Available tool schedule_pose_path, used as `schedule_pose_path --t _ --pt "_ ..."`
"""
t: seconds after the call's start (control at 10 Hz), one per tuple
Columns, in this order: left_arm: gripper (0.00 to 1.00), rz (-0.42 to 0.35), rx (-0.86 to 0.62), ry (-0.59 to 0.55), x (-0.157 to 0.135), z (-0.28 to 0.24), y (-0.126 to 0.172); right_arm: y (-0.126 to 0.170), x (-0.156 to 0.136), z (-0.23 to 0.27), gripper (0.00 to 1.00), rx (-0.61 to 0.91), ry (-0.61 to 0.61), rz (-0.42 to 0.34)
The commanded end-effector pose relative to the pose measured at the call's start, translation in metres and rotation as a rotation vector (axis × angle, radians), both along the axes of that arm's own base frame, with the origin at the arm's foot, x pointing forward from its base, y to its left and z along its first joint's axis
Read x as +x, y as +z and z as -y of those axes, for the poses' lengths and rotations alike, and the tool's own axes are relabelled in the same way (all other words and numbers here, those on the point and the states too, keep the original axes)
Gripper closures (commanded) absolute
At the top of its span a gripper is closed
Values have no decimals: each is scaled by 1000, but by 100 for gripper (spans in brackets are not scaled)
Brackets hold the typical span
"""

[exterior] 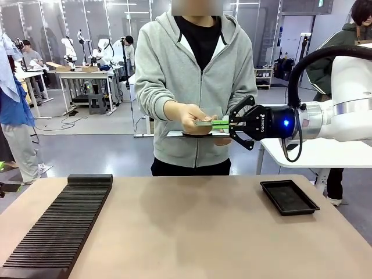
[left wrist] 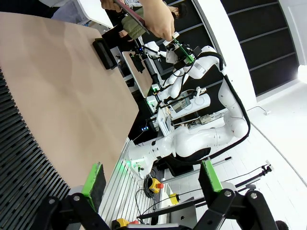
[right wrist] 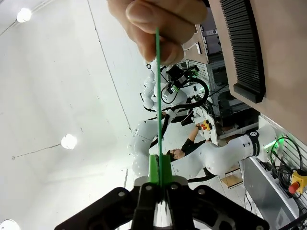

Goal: Inspect the PCB.
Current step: Place the Blank PCB in the ESD tray.

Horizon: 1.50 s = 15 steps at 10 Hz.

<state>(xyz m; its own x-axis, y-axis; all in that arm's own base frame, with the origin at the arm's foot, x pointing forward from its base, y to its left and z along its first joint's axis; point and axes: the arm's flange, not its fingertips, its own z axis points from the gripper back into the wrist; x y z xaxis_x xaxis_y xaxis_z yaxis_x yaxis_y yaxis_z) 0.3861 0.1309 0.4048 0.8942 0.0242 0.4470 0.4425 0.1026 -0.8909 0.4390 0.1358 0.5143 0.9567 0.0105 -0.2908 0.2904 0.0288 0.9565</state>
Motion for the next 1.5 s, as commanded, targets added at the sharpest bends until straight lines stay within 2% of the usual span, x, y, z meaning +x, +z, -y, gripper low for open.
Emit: schedule_pose_path --t 0.0,1.4 --pt "0 2 1 2 -1 -1 1 1 0 0 100 1 -7 3" --pt "0 2 1 2 -1 -1 1 1 0 0 100 1 -7 3"
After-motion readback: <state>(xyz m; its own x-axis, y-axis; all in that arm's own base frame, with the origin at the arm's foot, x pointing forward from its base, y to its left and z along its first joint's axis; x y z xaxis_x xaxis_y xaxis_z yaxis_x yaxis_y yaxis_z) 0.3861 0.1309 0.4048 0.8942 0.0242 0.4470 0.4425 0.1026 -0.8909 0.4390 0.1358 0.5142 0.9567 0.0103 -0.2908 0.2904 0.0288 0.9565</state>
